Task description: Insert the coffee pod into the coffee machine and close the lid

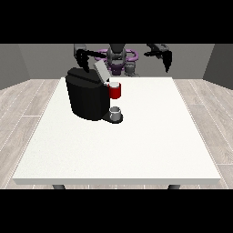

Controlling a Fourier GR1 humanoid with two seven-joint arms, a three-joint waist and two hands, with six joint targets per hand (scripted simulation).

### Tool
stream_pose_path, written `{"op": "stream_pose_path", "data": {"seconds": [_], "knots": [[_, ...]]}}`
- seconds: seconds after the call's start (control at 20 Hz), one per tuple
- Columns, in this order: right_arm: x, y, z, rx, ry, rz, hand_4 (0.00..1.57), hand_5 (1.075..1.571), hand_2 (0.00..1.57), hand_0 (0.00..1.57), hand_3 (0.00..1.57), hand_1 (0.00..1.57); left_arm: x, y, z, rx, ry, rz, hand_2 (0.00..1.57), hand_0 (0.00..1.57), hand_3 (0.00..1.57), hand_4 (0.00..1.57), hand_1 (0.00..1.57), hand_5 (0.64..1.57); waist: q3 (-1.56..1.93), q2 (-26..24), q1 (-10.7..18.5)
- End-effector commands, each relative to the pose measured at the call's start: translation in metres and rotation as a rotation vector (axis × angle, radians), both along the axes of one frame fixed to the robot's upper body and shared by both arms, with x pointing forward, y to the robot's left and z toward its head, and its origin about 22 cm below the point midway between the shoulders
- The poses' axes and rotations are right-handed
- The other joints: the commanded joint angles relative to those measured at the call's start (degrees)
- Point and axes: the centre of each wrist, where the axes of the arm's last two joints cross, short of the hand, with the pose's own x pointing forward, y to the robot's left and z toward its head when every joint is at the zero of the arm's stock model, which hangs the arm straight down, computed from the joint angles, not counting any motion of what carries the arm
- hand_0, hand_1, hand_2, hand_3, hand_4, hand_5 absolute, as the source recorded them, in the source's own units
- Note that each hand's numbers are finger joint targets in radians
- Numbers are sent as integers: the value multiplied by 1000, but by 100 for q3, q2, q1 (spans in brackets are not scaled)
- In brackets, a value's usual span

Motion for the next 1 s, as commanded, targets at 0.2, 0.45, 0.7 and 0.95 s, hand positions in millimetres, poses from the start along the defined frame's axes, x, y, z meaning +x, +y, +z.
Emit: {"op": "stream_pose_path", "data": {"seconds": [0.2,0.45,0.7,0.95], "knots": [[20,10,5,-63,-33,30,0,1571,0,0,0,0,-4,-4,16,-22,-44,9,0,0,0,0,0,1571,-1,288,146],[24,29,8,-33,-56,52,40,1571,0,0,0,0,3,8,20,12,-54,55,0,0,0,0,0,1571,-2,444,-96],[33,28,19,-47,-51,69,0,1571,0,0,0,0,-2,22,14,26,-75,60,0,0,0,0,0,1571,-2,492,-51],[36,40,18,-65,-42,89,0,1571,0,0,0,0,-1,10,18,22,-41,14,0,0,0,0,0,1571,-2,348,-7]]}}
